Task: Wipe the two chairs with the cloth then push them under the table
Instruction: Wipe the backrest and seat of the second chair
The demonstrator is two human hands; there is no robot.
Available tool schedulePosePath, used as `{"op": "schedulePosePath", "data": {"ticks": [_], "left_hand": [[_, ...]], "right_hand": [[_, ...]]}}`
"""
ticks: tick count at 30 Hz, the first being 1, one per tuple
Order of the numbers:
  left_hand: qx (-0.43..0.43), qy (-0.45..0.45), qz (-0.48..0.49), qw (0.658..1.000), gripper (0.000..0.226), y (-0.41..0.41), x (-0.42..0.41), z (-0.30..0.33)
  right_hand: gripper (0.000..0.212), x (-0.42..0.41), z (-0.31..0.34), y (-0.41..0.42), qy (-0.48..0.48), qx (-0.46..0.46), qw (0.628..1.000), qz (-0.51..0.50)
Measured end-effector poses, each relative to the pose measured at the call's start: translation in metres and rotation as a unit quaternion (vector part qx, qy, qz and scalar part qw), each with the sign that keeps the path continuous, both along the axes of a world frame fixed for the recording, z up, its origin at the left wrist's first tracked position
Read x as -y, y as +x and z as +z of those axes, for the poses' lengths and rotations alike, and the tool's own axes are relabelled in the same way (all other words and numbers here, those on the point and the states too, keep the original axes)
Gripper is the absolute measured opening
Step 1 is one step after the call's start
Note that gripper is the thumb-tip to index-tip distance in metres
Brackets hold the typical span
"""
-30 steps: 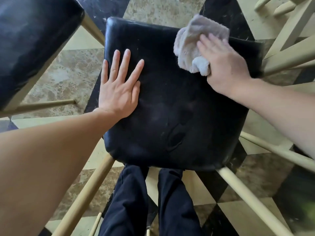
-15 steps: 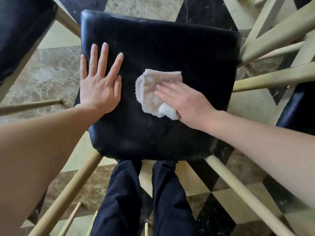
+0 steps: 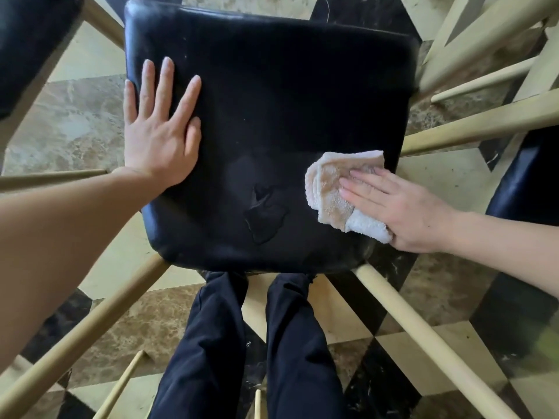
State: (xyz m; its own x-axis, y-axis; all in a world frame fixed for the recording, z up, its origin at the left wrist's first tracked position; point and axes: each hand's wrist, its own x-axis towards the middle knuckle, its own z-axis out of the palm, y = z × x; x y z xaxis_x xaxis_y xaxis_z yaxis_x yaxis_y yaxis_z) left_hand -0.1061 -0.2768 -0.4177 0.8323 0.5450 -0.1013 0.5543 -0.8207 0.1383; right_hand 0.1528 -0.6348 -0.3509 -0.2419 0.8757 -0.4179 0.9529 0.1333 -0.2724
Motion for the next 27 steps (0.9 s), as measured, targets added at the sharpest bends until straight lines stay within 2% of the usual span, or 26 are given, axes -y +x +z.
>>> {"op": "schedulePosePath", "data": {"ticks": [3,8,11,17,22,27], "left_hand": [[-0.003,0.002,-0.001,1.0,0.061,0.001,0.002,0.002],[-0.008,0.002,-0.016,1.0,0.06,0.001,0.002,0.004],[-0.009,-0.001,-0.049,0.999,0.06,-0.003,0.02,0.007],[-0.017,-0.012,0.001,1.0,0.059,-0.008,0.078,0.006],[-0.026,-0.011,0.003,1.0,0.06,-0.008,0.082,0.002],[-0.028,-0.01,0.004,1.0,0.06,-0.007,0.082,0.0]], "right_hand": [[0.093,0.018,-0.002,-0.001,0.0,-0.023,1.0,0.018],[0.078,0.038,-0.005,-0.002,0.008,-0.06,0.994,0.091],[0.08,0.032,-0.007,-0.004,0.022,-0.062,0.994,0.086],[0.086,0.027,-0.008,-0.009,0.031,-0.056,0.993,0.101],[0.056,0.004,-0.018,-0.033,0.067,-0.112,0.974,0.183],[0.043,-0.034,-0.026,-0.103,0.073,-0.158,0.943,0.283]]}}
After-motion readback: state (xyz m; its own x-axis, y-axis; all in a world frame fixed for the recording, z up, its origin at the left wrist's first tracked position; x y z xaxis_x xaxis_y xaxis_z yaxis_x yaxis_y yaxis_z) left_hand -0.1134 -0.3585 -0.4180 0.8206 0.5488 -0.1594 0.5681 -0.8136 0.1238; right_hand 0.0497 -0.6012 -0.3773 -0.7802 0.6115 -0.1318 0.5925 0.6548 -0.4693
